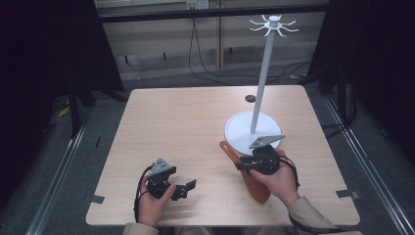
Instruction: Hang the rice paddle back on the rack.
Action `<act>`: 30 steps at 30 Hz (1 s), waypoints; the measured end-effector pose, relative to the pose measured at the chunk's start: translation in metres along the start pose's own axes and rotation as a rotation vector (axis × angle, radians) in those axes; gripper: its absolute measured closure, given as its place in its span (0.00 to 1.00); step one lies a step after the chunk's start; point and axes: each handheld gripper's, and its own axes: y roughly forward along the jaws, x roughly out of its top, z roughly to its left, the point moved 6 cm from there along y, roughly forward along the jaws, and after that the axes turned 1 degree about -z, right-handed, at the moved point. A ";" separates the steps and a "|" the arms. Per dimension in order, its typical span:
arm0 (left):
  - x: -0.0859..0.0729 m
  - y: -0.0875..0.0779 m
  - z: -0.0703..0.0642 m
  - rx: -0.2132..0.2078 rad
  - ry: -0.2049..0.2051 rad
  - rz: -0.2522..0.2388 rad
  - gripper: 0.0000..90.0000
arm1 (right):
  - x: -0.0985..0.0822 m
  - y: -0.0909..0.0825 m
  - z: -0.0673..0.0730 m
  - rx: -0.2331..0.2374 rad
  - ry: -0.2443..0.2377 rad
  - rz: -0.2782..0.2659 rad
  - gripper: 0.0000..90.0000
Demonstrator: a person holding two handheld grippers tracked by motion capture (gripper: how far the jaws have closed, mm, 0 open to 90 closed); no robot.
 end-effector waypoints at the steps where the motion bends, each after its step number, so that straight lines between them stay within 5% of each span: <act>1: 0.000 0.000 0.000 0.000 -0.001 0.002 0.03 | 0.000 -0.002 0.000 -0.006 -0.002 -0.027 0.75; 15: 0.000 0.001 0.001 0.003 -0.007 -0.006 0.03 | 0.003 -0.030 -0.006 0.004 0.019 -0.321 0.75; 19: 0.001 0.001 0.000 0.000 -0.001 -0.009 0.03 | 0.007 -0.039 -0.005 0.008 -0.022 -0.407 0.75; 30: 0.001 0.002 -0.001 -0.007 0.001 -0.017 0.03 | 0.019 -0.056 -0.008 -0.018 -0.044 -0.504 0.75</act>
